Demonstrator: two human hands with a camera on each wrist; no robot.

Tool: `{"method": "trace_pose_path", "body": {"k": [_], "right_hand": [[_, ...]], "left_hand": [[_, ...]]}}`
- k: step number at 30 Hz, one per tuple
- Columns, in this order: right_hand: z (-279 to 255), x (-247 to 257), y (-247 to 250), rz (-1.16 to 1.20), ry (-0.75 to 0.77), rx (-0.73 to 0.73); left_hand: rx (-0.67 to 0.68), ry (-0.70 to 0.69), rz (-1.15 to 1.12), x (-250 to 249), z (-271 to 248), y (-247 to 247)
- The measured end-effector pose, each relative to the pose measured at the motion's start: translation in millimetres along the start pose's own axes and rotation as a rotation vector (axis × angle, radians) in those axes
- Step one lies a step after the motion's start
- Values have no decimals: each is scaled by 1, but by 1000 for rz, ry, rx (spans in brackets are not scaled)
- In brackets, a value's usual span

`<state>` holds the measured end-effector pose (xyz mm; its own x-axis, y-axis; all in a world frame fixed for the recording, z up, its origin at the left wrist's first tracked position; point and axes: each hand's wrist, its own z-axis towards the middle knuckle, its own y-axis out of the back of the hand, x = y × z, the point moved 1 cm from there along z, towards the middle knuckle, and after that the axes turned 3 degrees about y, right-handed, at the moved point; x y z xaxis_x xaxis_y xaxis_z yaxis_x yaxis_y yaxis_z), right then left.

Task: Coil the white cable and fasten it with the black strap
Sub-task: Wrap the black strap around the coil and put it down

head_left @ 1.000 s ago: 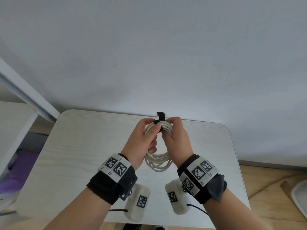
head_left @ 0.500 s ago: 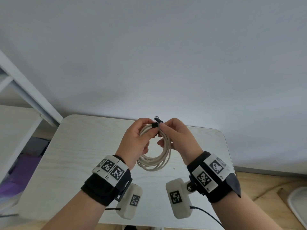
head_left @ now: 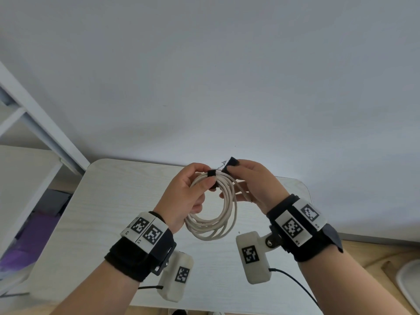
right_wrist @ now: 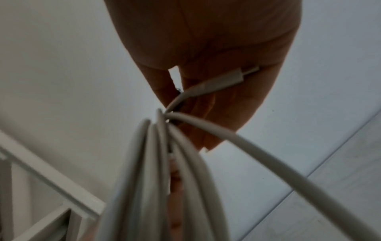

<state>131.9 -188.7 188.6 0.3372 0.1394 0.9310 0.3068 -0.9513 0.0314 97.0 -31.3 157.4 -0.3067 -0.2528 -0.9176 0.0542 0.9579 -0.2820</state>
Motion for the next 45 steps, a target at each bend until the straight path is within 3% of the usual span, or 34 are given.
{"method": "trace_pose_path", "body": {"k": [12, 17, 28, 35, 45], "right_hand": [[10, 12, 11, -262, -150, 168], [9, 17, 8, -408, -56, 150], [5, 21, 5, -445, 83, 69], [1, 23, 5, -573, 131, 119], [-10, 27, -1, -638, 292, 58]], "left_hand": [[94, -12, 47, -9, -7, -3], [84, -2, 100, -11, -11, -1], [121, 22, 133, -13, -20, -3], [121, 142, 172, -9, -23, -6], [-5, 197, 209, -6, -20, -8]]}}
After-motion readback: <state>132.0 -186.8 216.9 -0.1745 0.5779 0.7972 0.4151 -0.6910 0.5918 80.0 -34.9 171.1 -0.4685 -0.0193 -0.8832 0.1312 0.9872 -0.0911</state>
